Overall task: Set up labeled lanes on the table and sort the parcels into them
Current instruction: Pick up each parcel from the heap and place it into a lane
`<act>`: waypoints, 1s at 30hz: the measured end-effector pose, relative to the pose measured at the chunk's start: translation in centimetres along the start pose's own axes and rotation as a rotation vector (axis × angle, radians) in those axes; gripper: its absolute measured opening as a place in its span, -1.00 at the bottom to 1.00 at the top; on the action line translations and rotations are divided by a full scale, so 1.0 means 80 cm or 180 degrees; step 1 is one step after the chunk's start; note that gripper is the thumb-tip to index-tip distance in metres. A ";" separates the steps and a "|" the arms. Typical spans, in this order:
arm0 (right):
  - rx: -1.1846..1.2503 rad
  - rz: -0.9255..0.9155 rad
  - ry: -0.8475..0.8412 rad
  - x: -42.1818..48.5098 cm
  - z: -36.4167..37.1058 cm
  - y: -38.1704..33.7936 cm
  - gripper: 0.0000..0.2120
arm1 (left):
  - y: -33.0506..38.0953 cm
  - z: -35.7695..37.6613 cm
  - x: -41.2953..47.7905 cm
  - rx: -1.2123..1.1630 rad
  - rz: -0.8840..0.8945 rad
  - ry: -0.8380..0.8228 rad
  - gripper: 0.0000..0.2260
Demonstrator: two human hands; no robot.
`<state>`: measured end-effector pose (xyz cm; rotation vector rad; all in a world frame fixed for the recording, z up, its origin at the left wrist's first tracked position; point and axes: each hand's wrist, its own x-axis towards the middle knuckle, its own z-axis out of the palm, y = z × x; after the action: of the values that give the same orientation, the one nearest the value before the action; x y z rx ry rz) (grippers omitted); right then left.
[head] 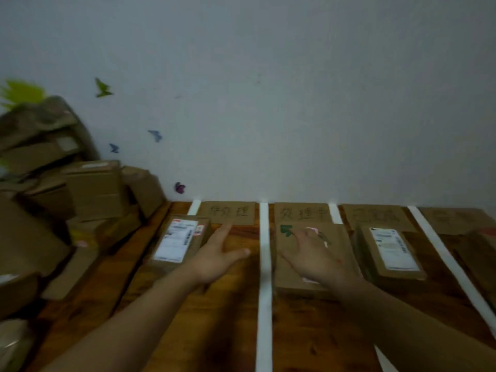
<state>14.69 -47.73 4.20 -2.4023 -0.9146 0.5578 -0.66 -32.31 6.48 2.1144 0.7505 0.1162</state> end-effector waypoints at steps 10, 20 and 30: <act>-0.0143 -0.1122 -0.0327 -0.065 0.143 -0.319 -0.43 | -0.165 -0.277 -0.211 0.0672 -0.0308 0.0575 -0.24; -0.0401 -0.1433 -0.0499 -0.063 0.218 -0.495 -0.36 | -0.305 -0.455 -0.329 0.0169 -0.1169 0.1172 -0.01; 0.0352 -0.0873 -0.0206 0.081 0.220 -0.556 -0.43 | -0.298 -0.535 -0.179 -0.0011 -0.0771 0.1078 -0.30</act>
<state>-12.08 -9.05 15.08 -2.1254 -1.1853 0.5671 -38.07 0.60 17.51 2.0056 1.1986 0.3494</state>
